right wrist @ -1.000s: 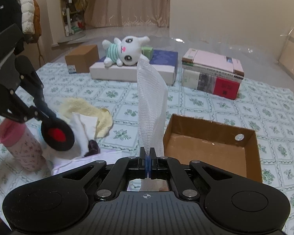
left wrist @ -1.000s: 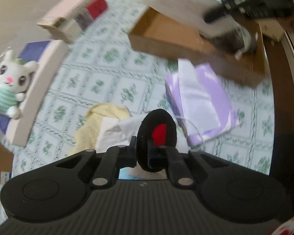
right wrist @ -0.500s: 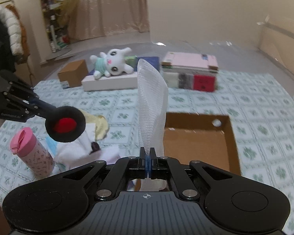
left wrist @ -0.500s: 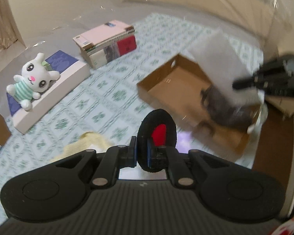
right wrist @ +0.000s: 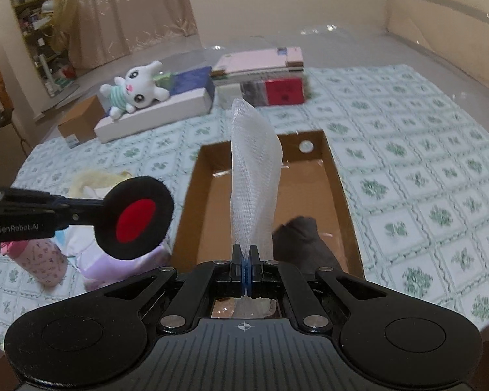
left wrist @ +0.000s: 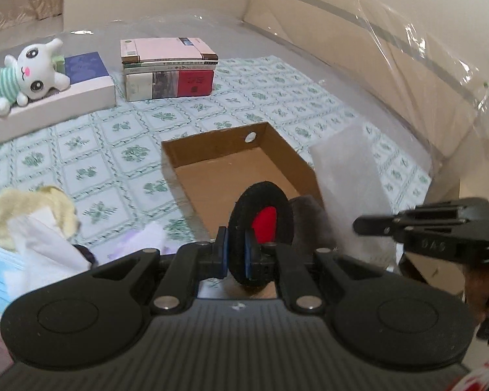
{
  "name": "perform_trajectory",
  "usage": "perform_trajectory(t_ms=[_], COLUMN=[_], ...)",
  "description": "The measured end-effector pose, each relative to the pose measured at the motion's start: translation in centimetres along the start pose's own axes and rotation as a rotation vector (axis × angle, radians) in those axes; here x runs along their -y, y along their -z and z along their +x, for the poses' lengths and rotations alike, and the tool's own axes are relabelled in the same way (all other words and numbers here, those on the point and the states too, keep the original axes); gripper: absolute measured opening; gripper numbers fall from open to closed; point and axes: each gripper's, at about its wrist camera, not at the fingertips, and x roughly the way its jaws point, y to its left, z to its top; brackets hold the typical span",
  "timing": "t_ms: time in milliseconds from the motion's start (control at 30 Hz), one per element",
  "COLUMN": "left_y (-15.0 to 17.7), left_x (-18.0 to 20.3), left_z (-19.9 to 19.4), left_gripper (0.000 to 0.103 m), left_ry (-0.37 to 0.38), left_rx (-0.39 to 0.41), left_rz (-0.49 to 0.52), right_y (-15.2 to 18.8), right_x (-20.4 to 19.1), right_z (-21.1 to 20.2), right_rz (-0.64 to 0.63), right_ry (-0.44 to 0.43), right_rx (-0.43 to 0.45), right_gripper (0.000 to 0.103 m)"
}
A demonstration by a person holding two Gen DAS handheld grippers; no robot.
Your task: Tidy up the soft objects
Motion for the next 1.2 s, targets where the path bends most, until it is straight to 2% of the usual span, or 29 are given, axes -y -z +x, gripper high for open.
perform_trajectory(t_ms=[267,533,667,967,1200], left_y=[1.3,1.0,0.8,1.5,3.0], left_x=[0.7,1.8,2.2,1.8,1.2], left_z=[2.5,4.4,5.0,3.7,2.4], left_gripper=[0.008,0.008,0.013,0.018,0.022], left_ry=[-0.041,-0.06,-0.057,-0.09,-0.154], left_rx=[0.01,0.011,0.026,0.072,0.079], left_rz=[-0.126,-0.157,-0.154,-0.179,-0.177], right_y=[-0.1,-0.6,-0.8,-0.4,-0.1], right_x=[0.9,1.3,1.8,2.2,1.9], right_z=[1.8,3.0,3.1,3.4,3.6], right_rz=[0.014,0.014,0.021,0.029,0.04], right_ry=[-0.009,-0.009,-0.009,-0.023,-0.045], right_rx=[-0.024,-0.038,-0.037,-0.044,-0.039], right_gripper=[0.001,0.001,0.001,0.001,0.002])
